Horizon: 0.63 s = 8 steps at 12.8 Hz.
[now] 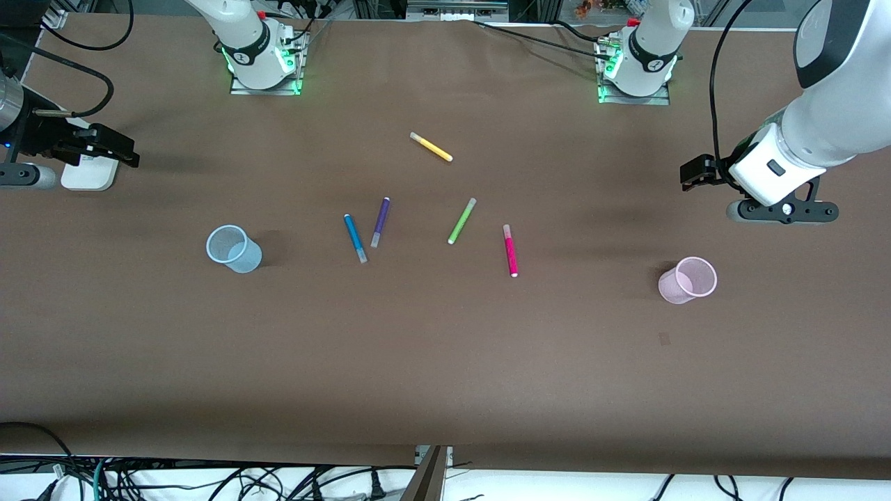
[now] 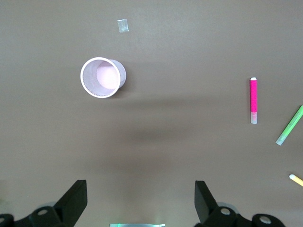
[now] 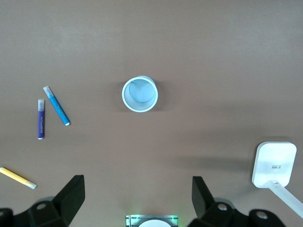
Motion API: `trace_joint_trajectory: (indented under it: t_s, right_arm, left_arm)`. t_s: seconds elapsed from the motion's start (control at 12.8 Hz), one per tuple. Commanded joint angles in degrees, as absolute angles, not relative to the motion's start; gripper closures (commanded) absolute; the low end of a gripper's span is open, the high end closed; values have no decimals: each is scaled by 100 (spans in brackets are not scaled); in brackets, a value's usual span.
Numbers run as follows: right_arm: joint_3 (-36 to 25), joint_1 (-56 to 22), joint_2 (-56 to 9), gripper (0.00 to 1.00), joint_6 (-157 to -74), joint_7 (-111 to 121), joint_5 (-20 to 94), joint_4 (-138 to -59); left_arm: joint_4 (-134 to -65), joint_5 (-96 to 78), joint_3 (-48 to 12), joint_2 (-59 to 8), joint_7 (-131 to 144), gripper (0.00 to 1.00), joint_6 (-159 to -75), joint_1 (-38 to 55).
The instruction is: Place pink and blue markers in matching cups
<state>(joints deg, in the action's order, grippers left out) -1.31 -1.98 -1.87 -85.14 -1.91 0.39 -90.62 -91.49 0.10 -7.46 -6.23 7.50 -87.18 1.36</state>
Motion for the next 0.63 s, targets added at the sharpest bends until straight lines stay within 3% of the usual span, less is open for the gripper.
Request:
trace_joint_trajectory:
  t_s: [0.0, 0.55]
  right_arm:
    - [-79, -141, -237, 0, -8376, -211, -18, -8903]
    - [-79, -141, -237, 0, -8420, -176, -9, -8903]
  left_arm:
    - [-9114, -70, -765, -589, 624, 0, -8692, 79]
    - [-9114, -70, -765, -589, 615, 0, -8692, 62]
